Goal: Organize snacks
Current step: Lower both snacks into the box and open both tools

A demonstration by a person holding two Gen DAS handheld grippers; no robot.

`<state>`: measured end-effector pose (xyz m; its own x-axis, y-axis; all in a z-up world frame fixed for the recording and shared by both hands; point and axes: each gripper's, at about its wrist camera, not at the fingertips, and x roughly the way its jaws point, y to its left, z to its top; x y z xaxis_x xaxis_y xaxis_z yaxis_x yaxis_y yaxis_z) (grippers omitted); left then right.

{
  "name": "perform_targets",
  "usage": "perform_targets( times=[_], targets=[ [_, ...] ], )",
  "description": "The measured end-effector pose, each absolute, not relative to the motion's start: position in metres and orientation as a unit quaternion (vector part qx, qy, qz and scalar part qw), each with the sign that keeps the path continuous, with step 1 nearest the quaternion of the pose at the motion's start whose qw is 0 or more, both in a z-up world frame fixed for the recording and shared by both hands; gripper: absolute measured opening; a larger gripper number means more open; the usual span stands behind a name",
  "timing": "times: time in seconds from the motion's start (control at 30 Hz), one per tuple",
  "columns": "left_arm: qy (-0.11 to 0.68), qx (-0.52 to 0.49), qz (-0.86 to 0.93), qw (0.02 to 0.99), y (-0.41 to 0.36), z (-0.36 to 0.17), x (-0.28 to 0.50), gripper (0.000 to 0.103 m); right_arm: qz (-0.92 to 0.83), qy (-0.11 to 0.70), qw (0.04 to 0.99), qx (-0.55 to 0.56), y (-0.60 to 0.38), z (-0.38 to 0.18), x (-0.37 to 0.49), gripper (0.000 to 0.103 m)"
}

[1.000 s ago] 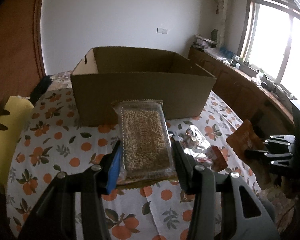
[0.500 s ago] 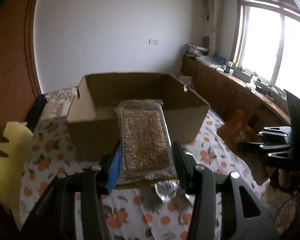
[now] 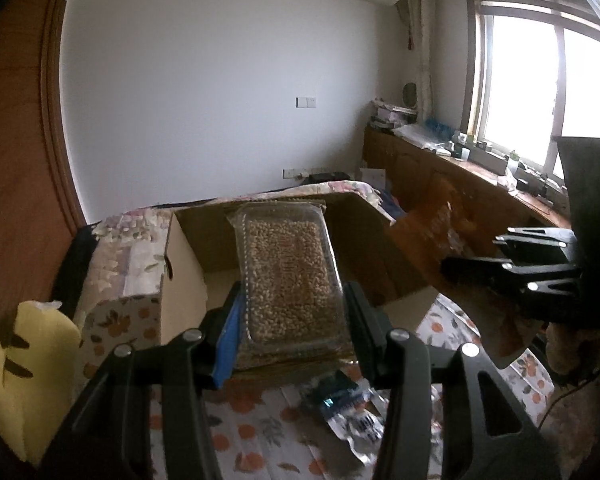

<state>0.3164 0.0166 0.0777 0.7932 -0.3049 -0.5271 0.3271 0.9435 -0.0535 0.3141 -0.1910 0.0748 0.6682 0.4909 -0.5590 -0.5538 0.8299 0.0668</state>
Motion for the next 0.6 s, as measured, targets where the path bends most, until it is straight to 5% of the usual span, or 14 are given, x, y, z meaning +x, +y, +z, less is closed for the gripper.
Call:
perform_targets(
  times=[0.6],
  targets=[
    [0.291,0.002,-0.167,0.942,0.031,0.051,0.418,0.047,0.256,0.292,0.919,-0.072,-0.149,0.069,0.423,0.022]
  ],
)
